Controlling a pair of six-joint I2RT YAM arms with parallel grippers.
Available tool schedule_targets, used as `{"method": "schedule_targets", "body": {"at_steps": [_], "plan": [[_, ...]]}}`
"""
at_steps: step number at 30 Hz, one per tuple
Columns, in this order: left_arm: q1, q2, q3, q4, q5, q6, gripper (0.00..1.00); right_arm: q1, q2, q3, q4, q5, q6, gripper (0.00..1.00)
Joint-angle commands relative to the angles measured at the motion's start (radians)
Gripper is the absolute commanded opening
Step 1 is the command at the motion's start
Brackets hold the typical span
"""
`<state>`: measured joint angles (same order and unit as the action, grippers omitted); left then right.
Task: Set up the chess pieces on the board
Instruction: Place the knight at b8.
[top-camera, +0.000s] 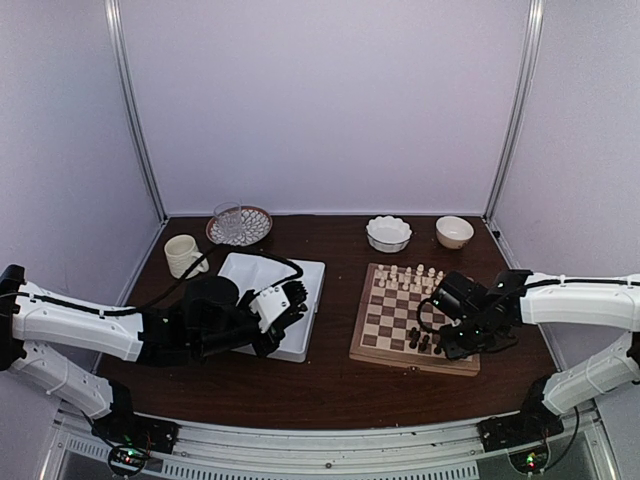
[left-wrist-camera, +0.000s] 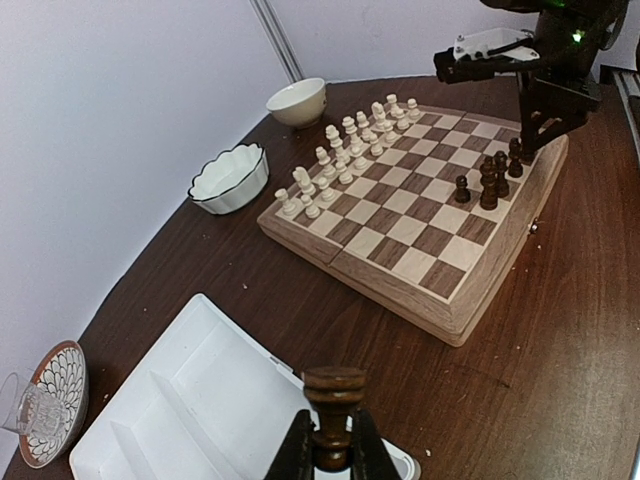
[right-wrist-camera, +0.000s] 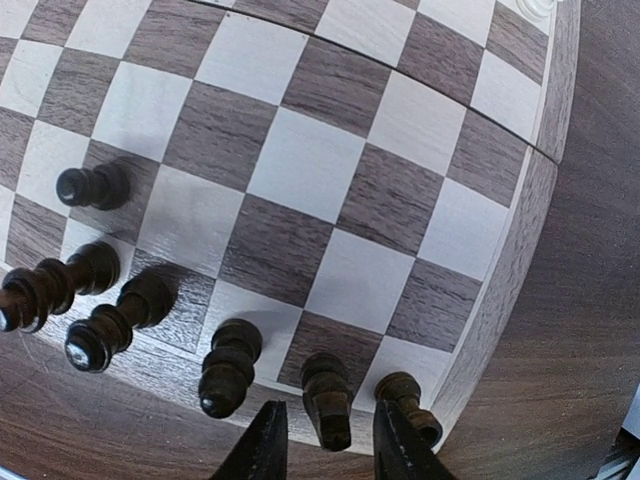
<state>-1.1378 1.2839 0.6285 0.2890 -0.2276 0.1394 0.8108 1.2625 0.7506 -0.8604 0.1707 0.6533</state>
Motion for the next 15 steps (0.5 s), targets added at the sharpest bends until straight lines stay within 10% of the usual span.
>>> {"method": "schedule_targets", "body": {"at_steps": [1,9,15], "plan": [[0.008,0.003,0.028,0.029,0.008,-0.004,0.02,-0.006,-0.029,0.023,-0.026,0.024,-0.005,0.33],[0.007,0.001,0.03,0.027,0.017,-0.01,0.02,0.001,-0.16,0.18,-0.145,0.011,-0.063,0.32],[0.007,0.004,0.034,0.015,0.098,-0.001,0.03,0.02,-0.236,0.181,0.105,-0.291,-0.156,0.37]]}}
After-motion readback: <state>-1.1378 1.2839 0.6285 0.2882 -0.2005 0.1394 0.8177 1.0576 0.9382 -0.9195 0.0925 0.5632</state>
